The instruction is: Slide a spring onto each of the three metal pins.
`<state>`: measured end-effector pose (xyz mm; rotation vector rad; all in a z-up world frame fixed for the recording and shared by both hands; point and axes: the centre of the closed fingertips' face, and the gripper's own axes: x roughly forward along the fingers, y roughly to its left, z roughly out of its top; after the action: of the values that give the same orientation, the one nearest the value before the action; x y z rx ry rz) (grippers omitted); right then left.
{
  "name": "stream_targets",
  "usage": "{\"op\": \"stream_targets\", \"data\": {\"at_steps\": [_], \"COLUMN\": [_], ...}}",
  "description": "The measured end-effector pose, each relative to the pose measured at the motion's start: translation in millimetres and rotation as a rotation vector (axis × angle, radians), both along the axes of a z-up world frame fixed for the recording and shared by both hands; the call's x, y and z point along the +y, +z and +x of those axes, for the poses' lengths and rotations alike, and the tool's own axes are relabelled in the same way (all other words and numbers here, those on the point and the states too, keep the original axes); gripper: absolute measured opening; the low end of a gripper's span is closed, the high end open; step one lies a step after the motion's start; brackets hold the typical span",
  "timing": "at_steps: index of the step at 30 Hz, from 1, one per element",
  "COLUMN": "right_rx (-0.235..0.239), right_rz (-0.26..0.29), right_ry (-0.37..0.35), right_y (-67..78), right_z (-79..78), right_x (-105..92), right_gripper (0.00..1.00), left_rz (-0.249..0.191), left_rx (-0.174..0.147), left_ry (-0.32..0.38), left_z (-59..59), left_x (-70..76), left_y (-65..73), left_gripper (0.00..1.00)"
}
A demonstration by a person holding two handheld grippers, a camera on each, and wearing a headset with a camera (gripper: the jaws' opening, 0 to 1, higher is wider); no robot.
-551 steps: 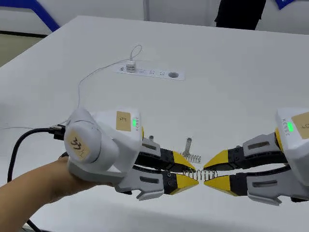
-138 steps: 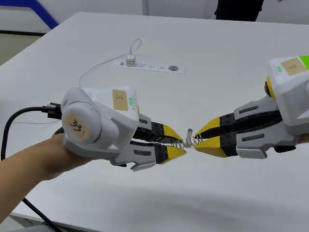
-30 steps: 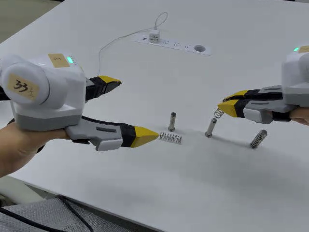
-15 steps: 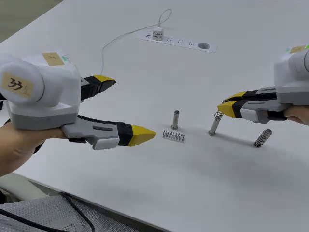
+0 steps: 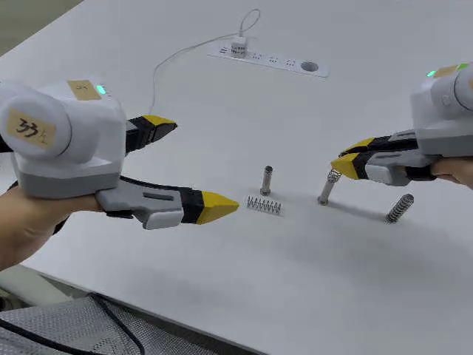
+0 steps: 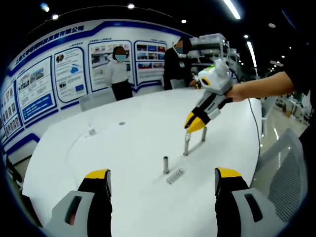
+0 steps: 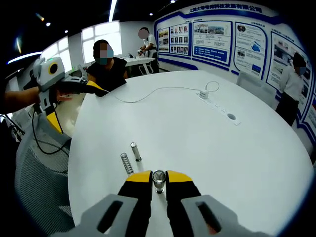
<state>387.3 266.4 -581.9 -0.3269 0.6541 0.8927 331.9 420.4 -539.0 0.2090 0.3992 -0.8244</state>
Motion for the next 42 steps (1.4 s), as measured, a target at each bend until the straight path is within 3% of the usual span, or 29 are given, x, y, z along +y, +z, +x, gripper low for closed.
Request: {"op": "stream_targets", "data": {"at_steps": [16,31,42], "right_rx": [0.052,0.089,0.100], "right_rz": [-0.022,-0.066,-0.089], "right_ry": [0.005,0.024,0.034], "right_y": [-23.4,-47.1,-54.9], "right_z": [0.8,-2.6,-5.5], "right_x": [4.1,3.8,1.7], "right_gripper": [0.11,0.11,0.11], "left_rz": [-0.003,0.011,0.012], "left_rx": [0.004,0.030,0.040], "left_ry": [0.009,0.001,0.007], "left_z": [0.1,-6.6,-8.4], "left_x": [1.0,1.2,3.3], "left_y": [3.0,-5.3,-8.1], "left_gripper": [0.88,0.88,0.88]}}
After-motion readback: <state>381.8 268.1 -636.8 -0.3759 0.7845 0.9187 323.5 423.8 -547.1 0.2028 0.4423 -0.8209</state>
